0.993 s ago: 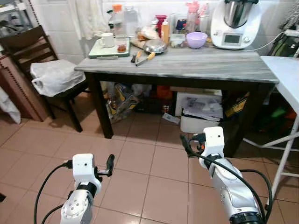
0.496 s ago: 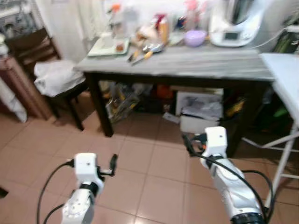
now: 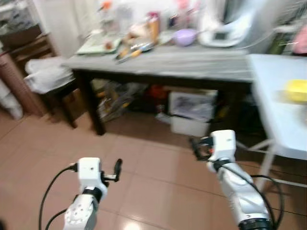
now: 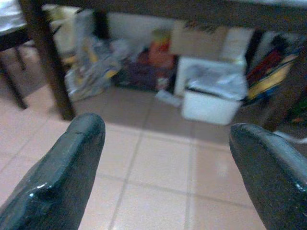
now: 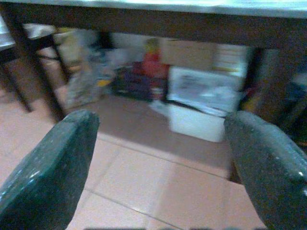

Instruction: Setting the table

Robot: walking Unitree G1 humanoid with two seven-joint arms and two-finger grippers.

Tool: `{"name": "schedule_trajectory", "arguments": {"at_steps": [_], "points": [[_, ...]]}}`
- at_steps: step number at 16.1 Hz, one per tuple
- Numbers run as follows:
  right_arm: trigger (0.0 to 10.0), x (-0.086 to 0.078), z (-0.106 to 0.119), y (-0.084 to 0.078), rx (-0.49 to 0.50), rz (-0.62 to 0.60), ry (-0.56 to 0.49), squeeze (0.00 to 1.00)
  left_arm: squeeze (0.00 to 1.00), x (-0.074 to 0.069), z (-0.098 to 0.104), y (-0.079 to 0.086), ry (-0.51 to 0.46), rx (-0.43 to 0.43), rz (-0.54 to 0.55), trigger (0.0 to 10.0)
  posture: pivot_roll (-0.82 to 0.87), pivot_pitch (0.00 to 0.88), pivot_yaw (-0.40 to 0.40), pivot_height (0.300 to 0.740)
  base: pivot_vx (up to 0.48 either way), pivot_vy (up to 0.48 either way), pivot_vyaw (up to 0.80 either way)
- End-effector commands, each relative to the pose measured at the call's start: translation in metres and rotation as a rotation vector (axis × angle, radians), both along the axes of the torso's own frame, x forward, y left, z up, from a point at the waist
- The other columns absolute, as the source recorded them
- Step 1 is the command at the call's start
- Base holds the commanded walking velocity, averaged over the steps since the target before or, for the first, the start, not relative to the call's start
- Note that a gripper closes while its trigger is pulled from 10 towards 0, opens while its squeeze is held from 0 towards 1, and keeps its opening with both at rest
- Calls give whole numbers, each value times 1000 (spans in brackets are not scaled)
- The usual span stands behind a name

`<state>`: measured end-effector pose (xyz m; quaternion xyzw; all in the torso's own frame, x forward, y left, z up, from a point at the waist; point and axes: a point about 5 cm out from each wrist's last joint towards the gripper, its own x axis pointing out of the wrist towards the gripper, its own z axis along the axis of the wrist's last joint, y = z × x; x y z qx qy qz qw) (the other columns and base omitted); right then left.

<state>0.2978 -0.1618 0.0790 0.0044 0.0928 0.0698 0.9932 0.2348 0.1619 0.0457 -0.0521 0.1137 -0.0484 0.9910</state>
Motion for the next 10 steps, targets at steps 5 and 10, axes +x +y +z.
{"name": "schedule_trajectory", "arguments": {"at_steps": [5,10], "points": [[10000,2,3,10,12,22,-12,0,0,-1,1,9,3,24,14,10000,-181,0,57,740,0,-474,0],[10000,3,5,7,8,15,-17,0,0,-2,-1,8,8,26,10,10000,-183,0,54,740,0,-474,-259]]}}
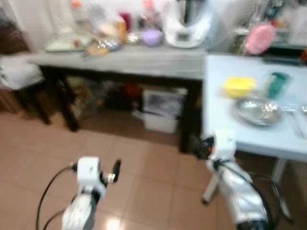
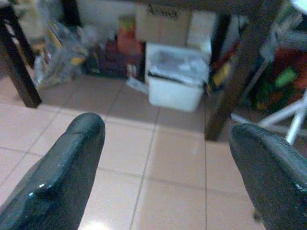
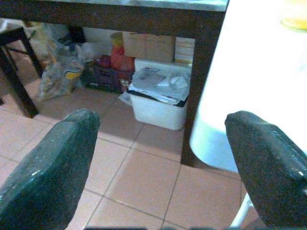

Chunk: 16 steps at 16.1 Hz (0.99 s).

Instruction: Setting the table

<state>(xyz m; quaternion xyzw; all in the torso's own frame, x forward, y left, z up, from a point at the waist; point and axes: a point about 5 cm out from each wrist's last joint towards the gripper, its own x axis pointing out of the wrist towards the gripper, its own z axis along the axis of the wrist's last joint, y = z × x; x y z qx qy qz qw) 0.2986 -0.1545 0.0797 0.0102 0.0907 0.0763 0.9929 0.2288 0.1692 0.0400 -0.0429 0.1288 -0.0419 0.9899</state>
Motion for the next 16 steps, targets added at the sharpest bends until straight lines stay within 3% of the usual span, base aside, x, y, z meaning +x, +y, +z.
{"name": "schedule_trajectory", "arguments": {"at_steps": [1,3,8,13,16], "points": [[10000,2,6,-2,-9,0,-20,0,0,4,6,0,-24,5,-3,10000,-186,0,56,740,0,-472,-800],[10000,1,10,-3,-18,0,-41,0,0,5,8,-1,-30,5,-7,10000,-191,0,60,740,0,-472,-616],[10000,-2,24,-2,-55,11,-104,0,0,8,13,-2,-45,5,-13,10000,-197,0,59,740,0,-472,0],[10000,-7,33,-4,-65,0,-131,0,0,15,40,-9,-164,23,-49,10000,-198,0,70,740,0,0,0],[10000,-8,36,-1,-79,8,-149,0,0,20,54,-12,-214,-24,-70,10000,-198,0,72,740,0,0,0]]}}
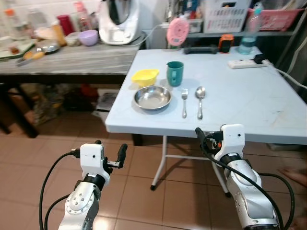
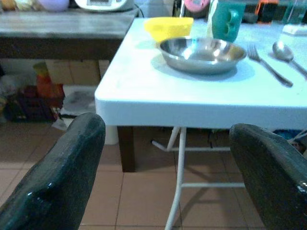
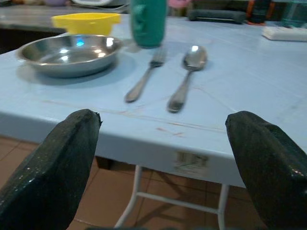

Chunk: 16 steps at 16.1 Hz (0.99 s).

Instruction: Setting the table

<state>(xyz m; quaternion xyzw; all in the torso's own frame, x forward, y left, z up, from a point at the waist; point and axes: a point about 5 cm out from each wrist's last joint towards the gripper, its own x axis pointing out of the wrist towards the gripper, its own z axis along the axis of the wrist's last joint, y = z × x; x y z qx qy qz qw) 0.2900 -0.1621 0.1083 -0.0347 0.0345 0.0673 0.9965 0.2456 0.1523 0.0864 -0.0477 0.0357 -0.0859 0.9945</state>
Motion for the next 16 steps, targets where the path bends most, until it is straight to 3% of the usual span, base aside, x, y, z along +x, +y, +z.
{"name": "schedule_trajectory", "arguments": {"at_steps": [1,5,16], "points": [[10000,0,10,7,-6,22,-40,0,0,3,11,3,-35,1,2,10000,-198,0,73,740,0,0,0],[10000,-4,18,1,-29,-14,-86,0,0,0,16,3,-42,-19,-20,10000,-200,0,82,740,62,0,0],[10000,-10,16,-3,-36,-18,-68,0,0,-3,12,-1,-5,-46,-68,10000,-213,0,85,740,344,0,0]]}}
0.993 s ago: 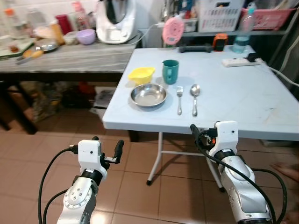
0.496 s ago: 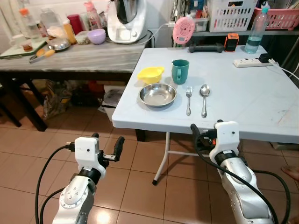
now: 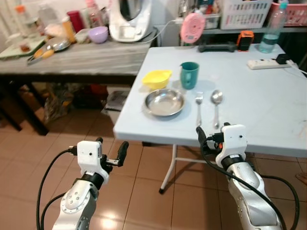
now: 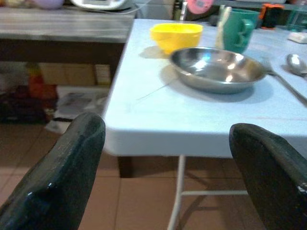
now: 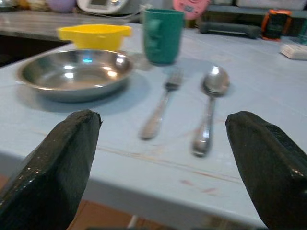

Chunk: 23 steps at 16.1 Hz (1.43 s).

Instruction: Setting the table

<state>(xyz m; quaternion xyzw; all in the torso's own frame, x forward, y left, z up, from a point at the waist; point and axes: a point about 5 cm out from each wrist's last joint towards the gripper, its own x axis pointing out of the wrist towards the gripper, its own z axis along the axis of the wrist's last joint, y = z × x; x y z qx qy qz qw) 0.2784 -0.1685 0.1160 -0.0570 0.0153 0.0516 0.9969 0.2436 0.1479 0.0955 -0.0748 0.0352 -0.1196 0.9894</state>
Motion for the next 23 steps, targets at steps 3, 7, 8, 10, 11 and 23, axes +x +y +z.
{"name": "schedule_trajectory", "arguments": {"at_steps": [3,7,8,10,11,23], "points": [[10000,0,7,4,17,10,-10,0,0,-1,2,3,-3,9,-2,10000,-213,0,81,740,358,0,0],[10000,1,11,2,-13,3,-20,0,0,-1,2,2,-2,9,-5,10000,-221,0,87,740,356,0,0],[10000,0,12,3,-52,9,-26,0,0,-1,2,3,-1,11,-7,10000,-221,0,87,740,352,0,0],[10000,1,16,7,-64,-1,-40,0,0,0,2,3,-1,14,-12,10000,-224,0,92,740,356,0,0],[10000,1,19,9,-86,2,-58,0,0,1,2,3,0,15,-14,10000,-226,0,96,740,352,0,0],[10000,2,26,28,46,77,-64,0,0,-5,0,16,18,117,11,10000,-214,7,99,740,260,0,0]]}}
